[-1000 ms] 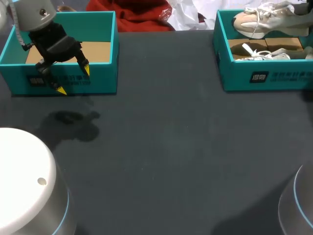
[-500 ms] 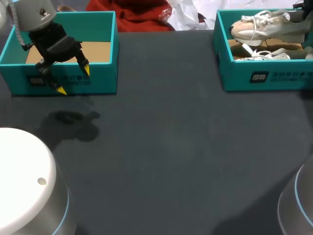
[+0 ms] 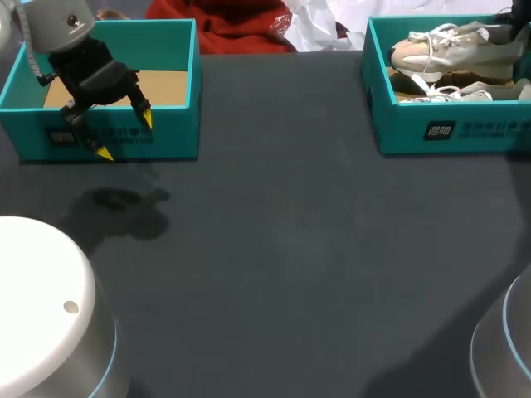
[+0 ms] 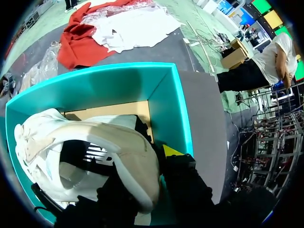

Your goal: Take the shoe out of the shoebox, open the shoe tongue, remove and reinsert the insole, then place the shoe into the shoebox

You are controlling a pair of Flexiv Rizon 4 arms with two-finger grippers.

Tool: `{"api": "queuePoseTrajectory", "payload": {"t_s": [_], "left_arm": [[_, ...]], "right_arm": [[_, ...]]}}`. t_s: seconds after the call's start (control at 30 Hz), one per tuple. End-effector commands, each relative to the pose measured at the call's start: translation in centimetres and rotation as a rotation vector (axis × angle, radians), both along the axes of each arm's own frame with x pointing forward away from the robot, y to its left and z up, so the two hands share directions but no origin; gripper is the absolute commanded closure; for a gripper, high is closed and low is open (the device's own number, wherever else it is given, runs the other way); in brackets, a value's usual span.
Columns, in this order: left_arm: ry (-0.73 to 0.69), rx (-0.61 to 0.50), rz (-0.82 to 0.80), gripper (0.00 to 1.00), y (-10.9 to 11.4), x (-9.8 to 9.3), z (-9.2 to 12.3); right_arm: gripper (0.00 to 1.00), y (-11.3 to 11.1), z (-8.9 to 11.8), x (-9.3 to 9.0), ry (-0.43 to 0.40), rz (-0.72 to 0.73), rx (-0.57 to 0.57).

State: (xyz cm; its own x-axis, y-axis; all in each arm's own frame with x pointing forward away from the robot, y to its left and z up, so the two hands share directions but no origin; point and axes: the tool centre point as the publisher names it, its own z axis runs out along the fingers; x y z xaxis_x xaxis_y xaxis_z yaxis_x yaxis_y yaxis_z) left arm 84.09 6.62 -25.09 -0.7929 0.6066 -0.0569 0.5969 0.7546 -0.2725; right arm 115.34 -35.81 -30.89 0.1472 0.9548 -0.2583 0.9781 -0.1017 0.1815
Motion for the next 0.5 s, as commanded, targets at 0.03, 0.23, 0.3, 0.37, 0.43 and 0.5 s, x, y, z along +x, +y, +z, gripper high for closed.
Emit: {"api": "queuePoseTrajectory", "payload": {"t_s": [0.03,0.23,0.3,0.37,0.43,0.5], "left_arm": [[-0.001,0.002,-0.001,0.00,0.0,0.0,0.0],[-0.001,0.002,-0.001,0.00,0.0,0.0,0.0],[-0.001,0.002,-0.001,0.00,0.0,0.0,0.0],[-0.001,0.002,-0.001,0.00,0.0,0.0,0.0],[-0.001,0.002,-0.001,0.00,0.0,0.0,0.0],[-0.001,0.002,-0.001,0.00,0.0,0.0,0.0]], "right_arm": [[1.00,-0.2,-0.8,0.8,0.009,-0.002,0.001],[1.00,-0.1,-1.8,0.9,0.022,0.012,0.004],[1.00,0.0,-2.0,0.9,0.026,0.014,0.004],[1.00,0.0,-2.2,0.9,0.027,0.016,0.005],[1.00,0.0,-2.5,1.0,0.028,0.017,0.003],[1.00,0.1,-2.6,1.1,0.034,0.016,0.000]]}}
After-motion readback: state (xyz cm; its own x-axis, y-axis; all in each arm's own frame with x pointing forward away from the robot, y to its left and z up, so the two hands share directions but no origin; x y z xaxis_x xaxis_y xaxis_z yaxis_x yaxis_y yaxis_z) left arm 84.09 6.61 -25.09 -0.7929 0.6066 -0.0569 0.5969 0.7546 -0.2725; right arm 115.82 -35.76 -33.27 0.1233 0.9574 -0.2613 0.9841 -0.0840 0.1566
